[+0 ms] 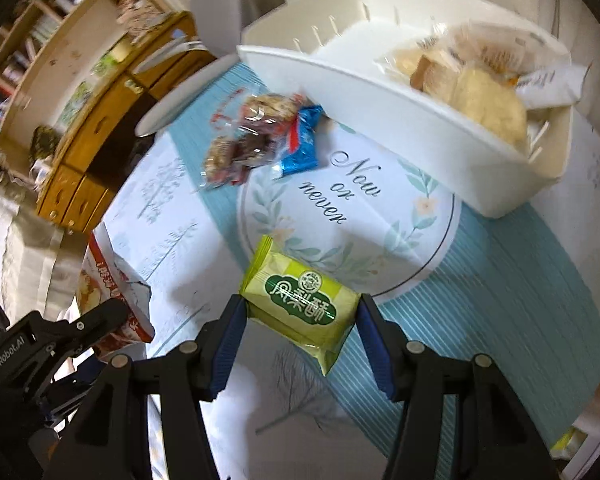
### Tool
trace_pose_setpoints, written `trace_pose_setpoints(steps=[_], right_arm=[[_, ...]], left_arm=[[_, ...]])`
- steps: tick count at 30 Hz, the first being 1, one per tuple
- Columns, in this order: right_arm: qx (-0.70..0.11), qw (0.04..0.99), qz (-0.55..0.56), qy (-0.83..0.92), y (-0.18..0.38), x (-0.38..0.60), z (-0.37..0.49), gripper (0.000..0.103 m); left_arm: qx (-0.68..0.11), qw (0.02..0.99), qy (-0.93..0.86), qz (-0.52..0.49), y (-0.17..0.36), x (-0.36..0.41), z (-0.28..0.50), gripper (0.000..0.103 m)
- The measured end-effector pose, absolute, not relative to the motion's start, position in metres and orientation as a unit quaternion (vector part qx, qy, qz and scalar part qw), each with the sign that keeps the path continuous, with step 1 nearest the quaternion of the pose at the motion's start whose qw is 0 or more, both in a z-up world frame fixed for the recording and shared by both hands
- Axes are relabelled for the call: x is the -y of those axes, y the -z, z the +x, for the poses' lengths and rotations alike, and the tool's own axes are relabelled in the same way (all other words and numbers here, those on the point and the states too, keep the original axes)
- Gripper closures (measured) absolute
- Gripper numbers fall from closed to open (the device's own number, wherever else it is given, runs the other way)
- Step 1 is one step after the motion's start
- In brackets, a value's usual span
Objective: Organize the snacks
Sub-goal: 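Carry both packs into the white tray and open both tools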
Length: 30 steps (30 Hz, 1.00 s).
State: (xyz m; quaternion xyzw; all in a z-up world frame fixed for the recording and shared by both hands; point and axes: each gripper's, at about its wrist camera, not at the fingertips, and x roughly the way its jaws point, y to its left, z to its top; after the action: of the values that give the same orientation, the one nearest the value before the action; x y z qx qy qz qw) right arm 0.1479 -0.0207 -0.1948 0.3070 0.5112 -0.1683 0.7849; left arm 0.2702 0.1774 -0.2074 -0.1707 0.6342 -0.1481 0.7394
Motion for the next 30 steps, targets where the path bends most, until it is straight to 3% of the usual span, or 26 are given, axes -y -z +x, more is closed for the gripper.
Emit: trace_pose_setpoints(steps=[11, 30], right_arm=[[-0.477, 0.83, 0.255, 0.135, 0.131, 0.042, 0.127, 0.046], [-0.475, 0.849, 0.218, 0.079, 0.119, 0.168, 0.119, 0.046]], left_arm=[[-0.608, 0.747, 0.187, -0.195, 0.163, -0.165, 0.227, 0.041], [-0.561, 0.788, 0.161, -0.196, 0.127, -0.063, 0.213, 0.041]])
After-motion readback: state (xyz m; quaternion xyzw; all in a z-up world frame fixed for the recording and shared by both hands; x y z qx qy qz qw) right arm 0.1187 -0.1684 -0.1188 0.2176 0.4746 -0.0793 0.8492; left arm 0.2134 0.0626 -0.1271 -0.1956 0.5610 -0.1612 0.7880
